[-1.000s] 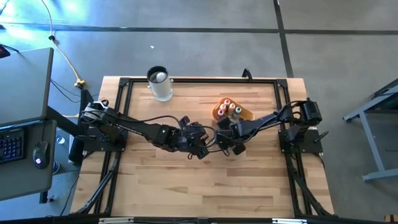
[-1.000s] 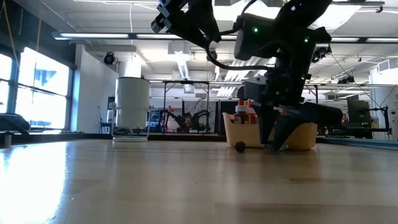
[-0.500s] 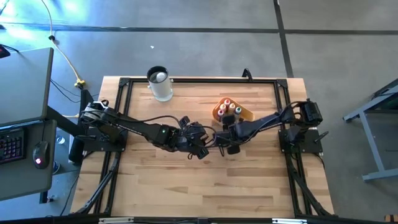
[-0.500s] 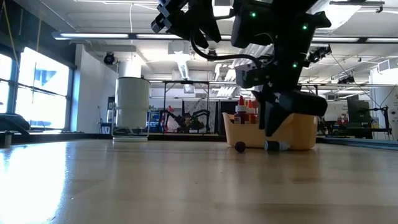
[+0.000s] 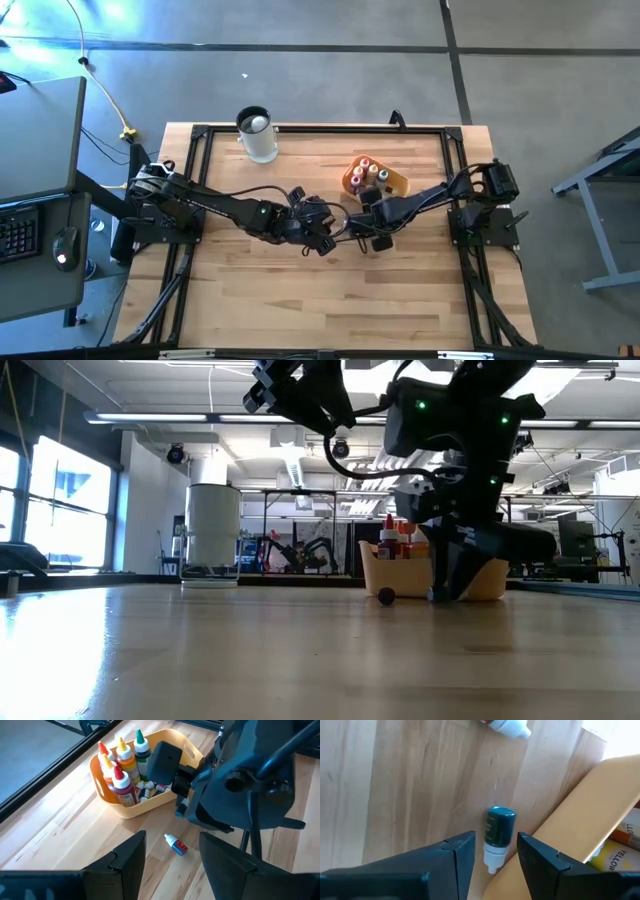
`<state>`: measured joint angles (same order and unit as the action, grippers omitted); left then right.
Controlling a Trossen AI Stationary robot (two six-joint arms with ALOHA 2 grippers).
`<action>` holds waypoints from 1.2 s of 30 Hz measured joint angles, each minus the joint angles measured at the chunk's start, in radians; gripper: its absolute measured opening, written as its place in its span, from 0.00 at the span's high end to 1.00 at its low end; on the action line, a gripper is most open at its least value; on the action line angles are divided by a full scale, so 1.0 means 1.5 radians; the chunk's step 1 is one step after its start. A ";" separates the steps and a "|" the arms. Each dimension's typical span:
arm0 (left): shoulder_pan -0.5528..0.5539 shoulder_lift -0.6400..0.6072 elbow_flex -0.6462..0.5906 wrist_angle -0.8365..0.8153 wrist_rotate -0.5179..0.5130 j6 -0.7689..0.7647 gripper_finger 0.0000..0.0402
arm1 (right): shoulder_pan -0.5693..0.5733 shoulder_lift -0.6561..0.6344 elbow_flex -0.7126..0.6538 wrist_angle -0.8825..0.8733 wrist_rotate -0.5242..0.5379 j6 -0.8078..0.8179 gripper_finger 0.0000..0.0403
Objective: Pick & Place food coloring
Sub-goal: Put the small green food coloring bottle into the yellow bin
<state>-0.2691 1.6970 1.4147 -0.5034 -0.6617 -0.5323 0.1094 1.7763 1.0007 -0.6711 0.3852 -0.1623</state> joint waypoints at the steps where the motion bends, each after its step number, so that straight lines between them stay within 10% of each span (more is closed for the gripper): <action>1: 0.000 0.000 0.000 0.000 0.000 0.000 0.54 | 0.000 0.000 -0.001 0.002 0.001 0.000 0.65; 36: 0.000 0.000 0.000 -0.001 0.001 0.000 0.54 | -0.049 0.001 0.019 -0.028 -0.057 -0.040 0.87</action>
<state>-0.2691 1.6970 1.4143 -0.5041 -0.6605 -0.5327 0.0360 1.7775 1.0286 -0.7138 0.3003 -0.2222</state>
